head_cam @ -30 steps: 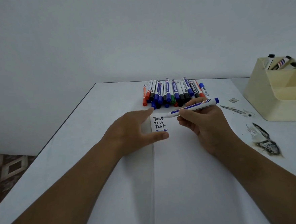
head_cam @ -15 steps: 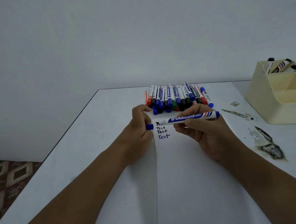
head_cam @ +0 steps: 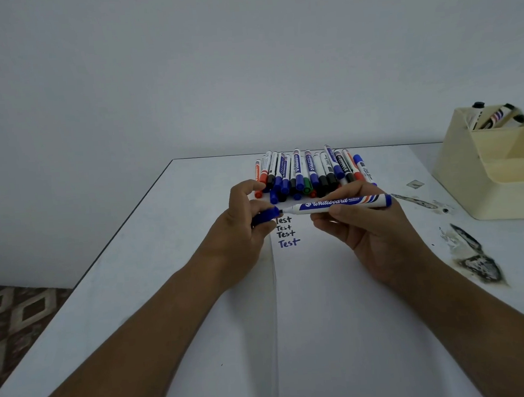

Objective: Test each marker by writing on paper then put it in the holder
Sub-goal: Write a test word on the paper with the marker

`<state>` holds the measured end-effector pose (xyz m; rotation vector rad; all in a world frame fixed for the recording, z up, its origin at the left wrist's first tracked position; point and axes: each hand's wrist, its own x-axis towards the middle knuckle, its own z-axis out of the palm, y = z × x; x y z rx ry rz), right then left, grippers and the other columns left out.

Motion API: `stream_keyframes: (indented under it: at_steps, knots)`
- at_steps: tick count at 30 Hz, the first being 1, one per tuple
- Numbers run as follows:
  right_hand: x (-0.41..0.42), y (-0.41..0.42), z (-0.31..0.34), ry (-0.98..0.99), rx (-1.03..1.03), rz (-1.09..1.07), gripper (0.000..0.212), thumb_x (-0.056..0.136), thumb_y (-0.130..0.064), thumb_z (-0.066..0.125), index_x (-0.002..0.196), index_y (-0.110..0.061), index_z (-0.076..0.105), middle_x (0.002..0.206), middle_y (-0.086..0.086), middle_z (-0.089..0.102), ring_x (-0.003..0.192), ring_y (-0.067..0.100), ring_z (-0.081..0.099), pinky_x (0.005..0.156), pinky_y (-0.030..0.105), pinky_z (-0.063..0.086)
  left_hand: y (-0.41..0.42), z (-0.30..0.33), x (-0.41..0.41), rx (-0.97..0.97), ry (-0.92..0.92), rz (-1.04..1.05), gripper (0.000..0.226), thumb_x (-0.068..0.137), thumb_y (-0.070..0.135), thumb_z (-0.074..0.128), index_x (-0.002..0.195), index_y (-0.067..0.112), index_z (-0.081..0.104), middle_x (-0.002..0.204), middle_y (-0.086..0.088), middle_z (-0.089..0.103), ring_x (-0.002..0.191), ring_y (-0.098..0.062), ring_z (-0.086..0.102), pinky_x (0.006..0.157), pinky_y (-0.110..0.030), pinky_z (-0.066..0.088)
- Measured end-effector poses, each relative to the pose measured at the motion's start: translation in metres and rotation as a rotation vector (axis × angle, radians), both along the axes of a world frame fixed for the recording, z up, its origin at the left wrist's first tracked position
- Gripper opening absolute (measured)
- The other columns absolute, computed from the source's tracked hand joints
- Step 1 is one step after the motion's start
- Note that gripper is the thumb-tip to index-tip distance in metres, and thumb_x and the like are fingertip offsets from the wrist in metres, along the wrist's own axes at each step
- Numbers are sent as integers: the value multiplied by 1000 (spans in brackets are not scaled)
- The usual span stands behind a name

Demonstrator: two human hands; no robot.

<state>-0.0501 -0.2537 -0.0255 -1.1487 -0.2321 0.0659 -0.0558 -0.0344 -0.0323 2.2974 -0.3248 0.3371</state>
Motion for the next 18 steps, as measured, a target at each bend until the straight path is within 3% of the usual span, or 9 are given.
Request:
stream_keyframes:
  at_steps: [6,11,15,18]
  knots:
    - [-2,2,-3,-13,-132,9,32,70,-6,73,101,2,68,98,23,74,91,39,74,78,39,63,-2,7,-7,47,16,-61,57,98,19,62,142,37,31,125,23,66,104,4,62,85,-6,45]
    - [-2,4,0,40,-126,-15,31,68,-9,74,97,0,68,93,25,74,84,39,75,71,38,63,-6,8,-11,22,1,-79,60,98,17,61,147,37,33,107,22,65,88,19,58,81,2,38]
    - [-1,7,-1,51,-104,10,26,70,-10,73,94,-3,68,91,25,75,78,37,75,66,35,63,-6,7,-14,38,-34,-91,51,100,14,57,139,39,38,111,9,71,85,16,58,76,1,37]
    - [-1,7,-2,42,-121,21,25,71,-11,72,94,-5,68,91,23,75,79,38,75,66,36,63,-7,5,-15,48,-42,-100,40,100,11,55,136,26,48,120,3,68,79,12,59,70,-2,38]
